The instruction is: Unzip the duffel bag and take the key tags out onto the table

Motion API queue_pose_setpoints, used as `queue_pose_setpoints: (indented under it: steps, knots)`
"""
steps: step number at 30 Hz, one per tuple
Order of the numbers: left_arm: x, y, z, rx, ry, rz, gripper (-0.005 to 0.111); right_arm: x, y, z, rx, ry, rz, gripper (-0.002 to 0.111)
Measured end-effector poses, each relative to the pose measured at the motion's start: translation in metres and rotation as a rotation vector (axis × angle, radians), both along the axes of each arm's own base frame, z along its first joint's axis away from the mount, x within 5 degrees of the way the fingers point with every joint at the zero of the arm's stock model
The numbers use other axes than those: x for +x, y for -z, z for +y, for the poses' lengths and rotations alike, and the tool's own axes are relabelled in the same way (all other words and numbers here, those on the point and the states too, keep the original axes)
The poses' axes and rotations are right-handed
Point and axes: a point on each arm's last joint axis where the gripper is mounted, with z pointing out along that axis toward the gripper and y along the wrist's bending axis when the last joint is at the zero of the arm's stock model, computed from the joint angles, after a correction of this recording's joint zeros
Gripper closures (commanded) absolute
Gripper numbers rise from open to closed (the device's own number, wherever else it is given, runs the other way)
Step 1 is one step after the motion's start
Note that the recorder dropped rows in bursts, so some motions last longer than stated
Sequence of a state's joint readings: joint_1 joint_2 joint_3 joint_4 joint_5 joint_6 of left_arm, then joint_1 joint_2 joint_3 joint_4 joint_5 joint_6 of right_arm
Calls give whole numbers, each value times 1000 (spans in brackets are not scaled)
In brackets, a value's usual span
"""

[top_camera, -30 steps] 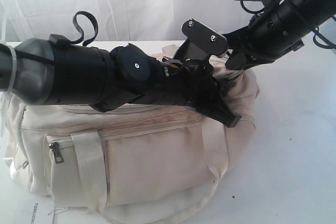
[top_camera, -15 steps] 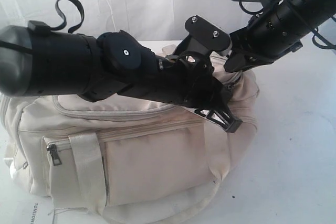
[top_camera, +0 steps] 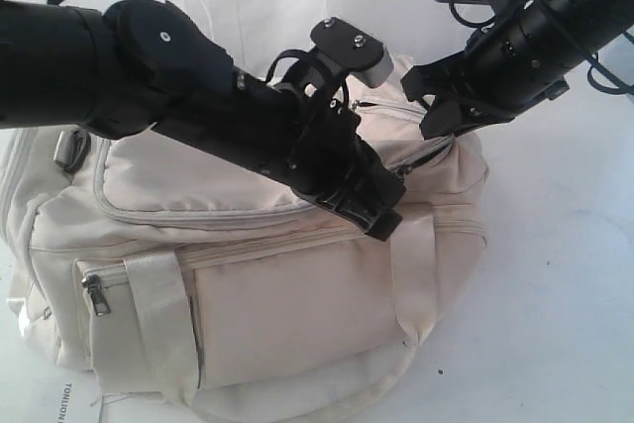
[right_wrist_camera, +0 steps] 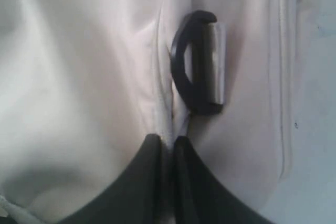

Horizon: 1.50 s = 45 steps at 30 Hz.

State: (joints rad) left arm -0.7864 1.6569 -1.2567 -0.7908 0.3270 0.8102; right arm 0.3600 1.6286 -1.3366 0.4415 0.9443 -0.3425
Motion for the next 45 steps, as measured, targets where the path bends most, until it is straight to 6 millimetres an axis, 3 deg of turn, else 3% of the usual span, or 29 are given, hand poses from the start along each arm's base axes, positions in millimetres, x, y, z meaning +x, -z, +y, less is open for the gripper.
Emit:
queue_pose_setpoints:
  steps: [7, 17, 24, 35, 45]
  knots:
    - [-6, -12, 11, 42, 4, -7, 107, 0, 0, 0, 0, -1, 0, 108]
    - [-16, -7, 37, 312, -43, 78, 107, 0, 0, 0, -7, -1, -4, 108]
    - [-25, -15, 53, 414, -57, 94, 107, 0, 0, 0, -8, -4, 1, 108]
    - [-33, -31, 85, 572, -203, 82, 107, 0, 1, -1, -16, -9, -4, 108]
    - [-46, -33, 120, 658, -350, 16, 107, 0, 1, -1, -23, -23, -10, 108]
